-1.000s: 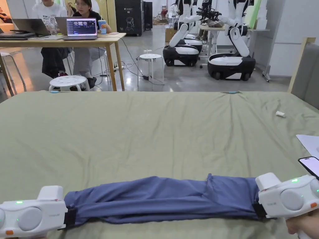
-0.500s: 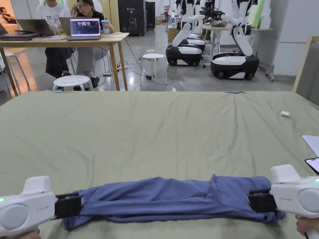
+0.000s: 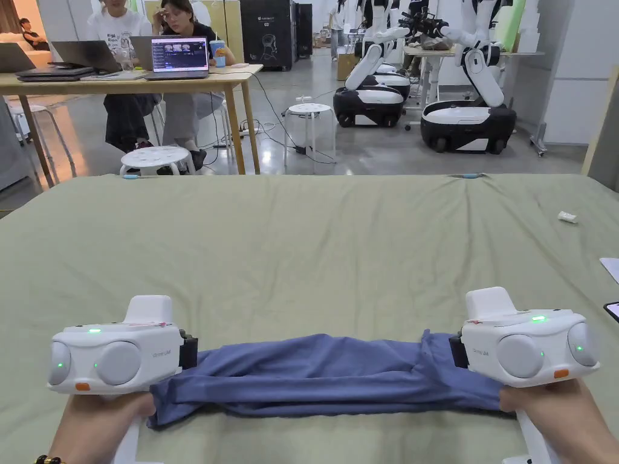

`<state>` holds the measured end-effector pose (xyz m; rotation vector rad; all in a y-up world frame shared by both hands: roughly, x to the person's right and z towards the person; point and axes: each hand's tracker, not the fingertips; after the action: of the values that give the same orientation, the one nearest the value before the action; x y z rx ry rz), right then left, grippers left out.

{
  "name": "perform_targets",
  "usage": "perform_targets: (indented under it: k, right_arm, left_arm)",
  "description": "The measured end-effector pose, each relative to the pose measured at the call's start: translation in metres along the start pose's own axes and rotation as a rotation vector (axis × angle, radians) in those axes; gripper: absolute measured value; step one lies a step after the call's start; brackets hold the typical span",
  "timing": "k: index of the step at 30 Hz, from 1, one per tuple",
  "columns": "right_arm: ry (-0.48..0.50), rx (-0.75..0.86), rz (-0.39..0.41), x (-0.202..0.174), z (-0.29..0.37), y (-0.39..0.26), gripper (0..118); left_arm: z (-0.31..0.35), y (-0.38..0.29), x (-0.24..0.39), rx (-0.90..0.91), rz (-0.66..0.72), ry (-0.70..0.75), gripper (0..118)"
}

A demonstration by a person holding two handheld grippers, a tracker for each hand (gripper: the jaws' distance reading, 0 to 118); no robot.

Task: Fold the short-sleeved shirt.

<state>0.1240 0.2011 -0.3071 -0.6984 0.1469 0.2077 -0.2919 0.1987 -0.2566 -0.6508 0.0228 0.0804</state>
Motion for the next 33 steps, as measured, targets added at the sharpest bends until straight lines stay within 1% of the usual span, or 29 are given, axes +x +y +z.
perform_targets:
  k: [1, 2, 4, 5, 6, 7, 8, 10, 11, 15, 18, 21, 25, 27, 29, 30, 31, 33]
  right_arm:
    - [0.007, 0.0, 0.002, 0.0, 0.001, 0.001, 0]
    - [0.014, 0.001, 0.006, 0.001, 0.002, 0.001, 0]
    - [0.012, 0.005, 0.015, 0.001, 0.004, 0.002, 0]
    - [0.01, 0.008, 0.017, 0.0, 0.004, 0.003, 0]
    - [0.01, 0.01, 0.02, 0.001, 0.004, 0.003, 0]
    - [0.013, 0.012, 0.021, 0.0, 0.005, 0.004, 0]
    - [0.017, 0.014, 0.021, -0.002, 0.005, 0.005, 0]
    - [0.027, 0.015, 0.028, -0.007, 0.003, 0.005, 0]
    - [0.031, 0.013, 0.032, -0.01, 0.002, 0.006, 0]
    - [0.043, 0.009, 0.05, -0.02, 0.001, 0.007, 0]
    - [0.055, 0.003, 0.058, -0.028, -0.002, 0.008, 0]
    - [0.066, 0.0, 0.068, -0.037, -0.004, 0.01, 0]
    - [0.066, -0.003, 0.084, -0.047, -0.008, 0.014, 0]
    - [0.052, -0.007, 0.083, -0.051, -0.015, 0.017, 0]
    - [0.012, -0.019, 0.083, -0.055, -0.022, 0.018, 0]
    - [-0.026, -0.03, 0.102, -0.057, -0.023, 0.019, 0]
    - [-0.043, -0.033, 0.114, -0.061, -0.028, 0.019, 0]
    - [-0.039, -0.043, 0.094, -0.063, -0.037, 0.019, 0]
  left_arm:
    - [0.002, 0.001, -0.008, -0.014, 0.017, -0.025, 4]
    - [0.003, 0.002, -0.02, -0.044, 0.039, -0.079, 16]
    - [0.004, 0.0, -0.043, -0.077, 0.095, -0.184, 33]
    - [0.001, -0.002, -0.055, -0.096, 0.125, -0.227, 69]
    - [-0.003, -0.005, -0.065, -0.105, 0.149, -0.25, 101]
    - [-0.006, -0.009, -0.077, -0.098, 0.172, -0.286, 118]
    - [-0.008, -0.012, -0.09, -0.062, 0.205, -0.338, 116]
    - [-0.029, -0.014, -0.117, -0.123, 0.307, -0.41, 116]
    - [-0.037, -0.017, -0.127, -0.152, 0.333, -0.439, 116]
    - [-0.078, -0.029, -0.153, -0.272, 0.35, -0.538, 116]
    - [-0.103, -0.039, -0.164, -0.297, 0.426, -0.616, 118]
    - [-0.108, -0.042, -0.159, -0.26, 0.446, -0.634, 118]
    - [-0.121, -0.038, -0.155, -0.264, 0.465, -0.71, 118]
    - [-0.129, -0.036, -0.15, -0.276, 0.458, -0.744, 118]
    - [-0.121, -0.029, -0.13, -0.281, 0.432, -0.777, 118]
    - [-0.123, -0.029, -0.126, -0.283, 0.417, -0.791, 115]
    - [-0.126, -0.028, -0.121, -0.285, 0.417, -0.798, 101]
    - [-0.122, -0.028, -0.106, -0.284, 0.43, -0.825, 89]
